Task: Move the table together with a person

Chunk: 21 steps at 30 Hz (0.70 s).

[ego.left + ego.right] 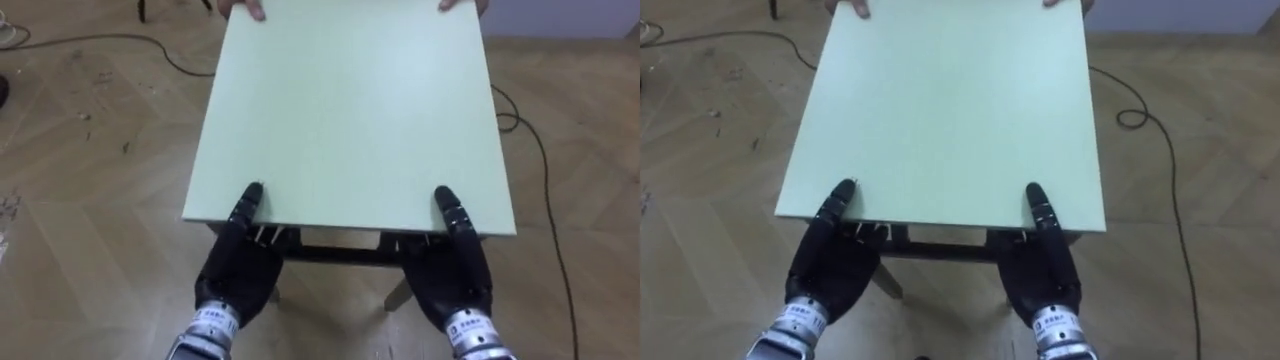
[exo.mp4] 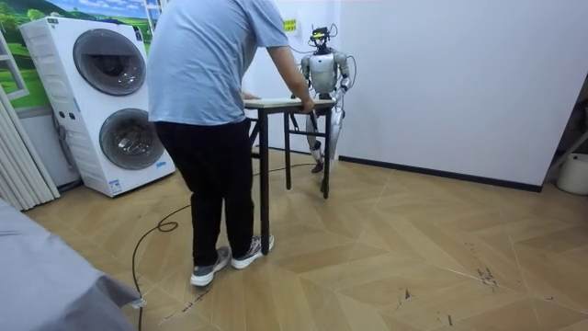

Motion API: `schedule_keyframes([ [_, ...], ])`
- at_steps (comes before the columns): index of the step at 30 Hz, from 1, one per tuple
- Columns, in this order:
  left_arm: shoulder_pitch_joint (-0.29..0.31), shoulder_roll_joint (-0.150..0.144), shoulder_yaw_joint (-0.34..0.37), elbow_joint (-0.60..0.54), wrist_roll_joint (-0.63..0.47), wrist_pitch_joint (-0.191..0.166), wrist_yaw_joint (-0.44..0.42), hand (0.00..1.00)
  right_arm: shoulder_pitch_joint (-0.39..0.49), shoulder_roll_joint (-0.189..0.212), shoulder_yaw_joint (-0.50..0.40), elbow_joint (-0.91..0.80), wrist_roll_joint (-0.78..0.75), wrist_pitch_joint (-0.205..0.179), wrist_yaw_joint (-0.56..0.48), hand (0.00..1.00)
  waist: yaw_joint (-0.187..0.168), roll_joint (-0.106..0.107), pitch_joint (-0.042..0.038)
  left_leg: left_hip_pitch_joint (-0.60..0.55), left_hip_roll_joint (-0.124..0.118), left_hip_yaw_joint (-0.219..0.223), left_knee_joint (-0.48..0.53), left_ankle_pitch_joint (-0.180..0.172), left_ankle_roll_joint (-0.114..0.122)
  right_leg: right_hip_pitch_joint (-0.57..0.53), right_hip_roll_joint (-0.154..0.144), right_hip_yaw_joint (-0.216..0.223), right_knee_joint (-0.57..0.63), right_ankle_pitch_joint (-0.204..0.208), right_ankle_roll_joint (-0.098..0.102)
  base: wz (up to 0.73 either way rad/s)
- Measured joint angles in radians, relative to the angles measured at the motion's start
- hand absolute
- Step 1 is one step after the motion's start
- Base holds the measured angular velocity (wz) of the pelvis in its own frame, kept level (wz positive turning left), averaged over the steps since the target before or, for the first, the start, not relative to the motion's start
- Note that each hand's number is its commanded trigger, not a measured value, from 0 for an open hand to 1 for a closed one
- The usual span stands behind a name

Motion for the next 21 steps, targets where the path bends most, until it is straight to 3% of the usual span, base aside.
schedule_keyframes([
  [1, 0.000, 0.002, 0.000, 0.004, 0.000, 0.000, 0.000, 1.00, -0.002, 0.001, -0.002, 0.007, 0.001, 0.004, 0.001, 1.00, 0.003, 0.001, -0.0001, 0.003, 0.009, -0.006, -0.021, 0.021, -0.008, -0.008, 0.016, -0.003, 0.002, 0.007, -0.011, -0.08],
  [3, 0.016, 0.013, 0.000, 0.006, 0.000, 0.003, -0.001, 1.00, 0.012, 0.009, -0.008, 0.024, 0.004, 0.015, 0.009, 1.00, 0.025, 0.009, 0.0013, 0.031, 0.048, -0.023, -0.111, 0.105, -0.041, -0.025, 0.079, -0.007, 0.003, 0.038, -0.058, -0.10],
  [4, 0.023, 0.016, -0.001, 0.006, 0.000, 0.004, -0.001, 1.00, 0.019, 0.013, -0.008, 0.026, 0.002, 0.016, 0.010, 1.00, 0.029, 0.011, 0.0008, 0.040, 0.056, -0.030, -0.134, 0.122, -0.052, -0.027, 0.092, -0.007, 0.004, 0.044, -0.067, -0.13],
  [6, 0.044, 0.021, -0.004, 0.012, 0.001, 0.014, -0.001, 1.00, 0.049, 0.013, -0.007, 0.034, 0.002, 0.018, 0.015, 1.00, 0.048, 0.026, -0.0024, 0.073, 0.082, -0.047, -0.205, 0.186, -0.138, -0.033, 0.139, -0.012, 0.005, 0.068, -0.105, -0.10],
  [7, 0.051, 0.021, -0.004, 0.013, 0.003, 0.015, -0.001, 1.00, 0.060, 0.013, -0.008, 0.034, 0.002, 0.017, 0.019, 1.00, 0.050, 0.031, -0.0051, 0.081, 0.084, -0.056, -0.225, 0.202, -0.167, -0.036, 0.146, -0.015, 0.005, 0.072, -0.112, -0.03],
  [8, 0.061, 0.020, -0.008, 0.018, 0.003, 0.016, -0.002, 1.00, 0.077, 0.013, -0.008, 0.035, 0.002, 0.016, 0.023, 1.00, 0.052, 0.039, -0.0064, 0.088, 0.092, -0.075, -0.229, 0.211, -0.216, -0.041, 0.157, -0.021, 0.008, 0.082, -0.127, -0.12],
  [10, 0.080, 0.022, -0.010, 0.028, 0.000, 0.016, -0.009, 1.00, 0.087, 0.009, 0.001, 0.044, 0.000, 0.014, 0.025, 1.00, 0.072, 0.032, -0.0017, 0.087, 0.099, -0.104, -0.101, 0.144, -0.193, -0.057, 0.149, -0.003, 0.022, 0.092, -0.142, -0.27],
  [11, 0.086, 0.022, -0.013, 0.033, -0.007, 0.017, -0.011, 1.00, 0.091, 0.004, 0.004, 0.044, -0.003, 0.013, 0.026, 1.00, 0.077, 0.030, -0.0002, 0.088, 0.101, -0.126, 0.004, 0.077, -0.187, -0.069, 0.141, 0.006, 0.025, 0.102, -0.146, -0.23],
  [12, 0.089, 0.018, -0.014, 0.032, -0.008, 0.018, -0.011, 1.00, 0.092, -0.003, 0.007, 0.044, -0.008, 0.006, 0.031, 1.00, 0.077, 0.035, 0.0021, 0.090, 0.104, -0.151, 0.077, 0.025, -0.199, -0.083, 0.141, 0.006, 0.026, 0.113, -0.151, -0.15],
  [13, 0.090, 0.016, -0.014, 0.032, -0.007, 0.019, -0.011, 1.00, 0.092, -0.004, 0.007, 0.044, -0.010, 0.004, 0.032, 1.00, 0.077, 0.038, 0.0036, 0.092, 0.108, -0.160, 0.104, 0.005, -0.203, -0.091, 0.142, 0.005, 0.028, 0.117, -0.151, -0.10],
  [14, 0.092, 0.014, -0.014, 0.032, -0.006, 0.019, -0.011, 1.00, 0.093, -0.004, 0.011, 0.044, -0.010, -0.002, 0.033, 1.00, 0.082, 0.043, 0.0045, 0.099, 0.118, -0.174, 0.157, -0.042, -0.204, -0.103, 0.146, 0.000, 0.030, 0.125, -0.155, -0.14],
  [15, 0.098, 0.014, -0.013, 0.030, -0.006, 0.019, -0.011, 1.00, 0.094, -0.002, 0.014, 0.044, -0.011, -0.003, 0.033, 1.00, 0.084, 0.051, 0.0101, 0.120, 0.131, -0.182, 0.215, -0.097, -0.211, -0.106, 0.154, 0.000, 0.029, 0.133, -0.164, -0.15],
  [18, 0.104, 0.002, -0.011, 0.024, -0.006, 0.020, -0.011, 1.00, 0.094, -0.006, 0.015, 0.038, -0.030, -0.022, 0.036, 1.00, 0.075, 0.078, 0.0143, 0.167, 0.153, -0.219, 0.355, -0.201, -0.223, -0.129, 0.171, -0.016, 0.026, 0.153, -0.175, -0.03],
  [21, 0.106, -0.004, -0.015, 0.021, -0.008, 0.020, -0.011, 1.00, 0.094, -0.002, 0.023, 0.033, -0.036, -0.042, 0.037, 1.00, 0.062, 0.097, 0.0129, 0.238, 0.167, -0.232, 0.414, -0.238, -0.240, -0.146, 0.182, -0.027, 0.031, 0.162, -0.178, 0.07],
])
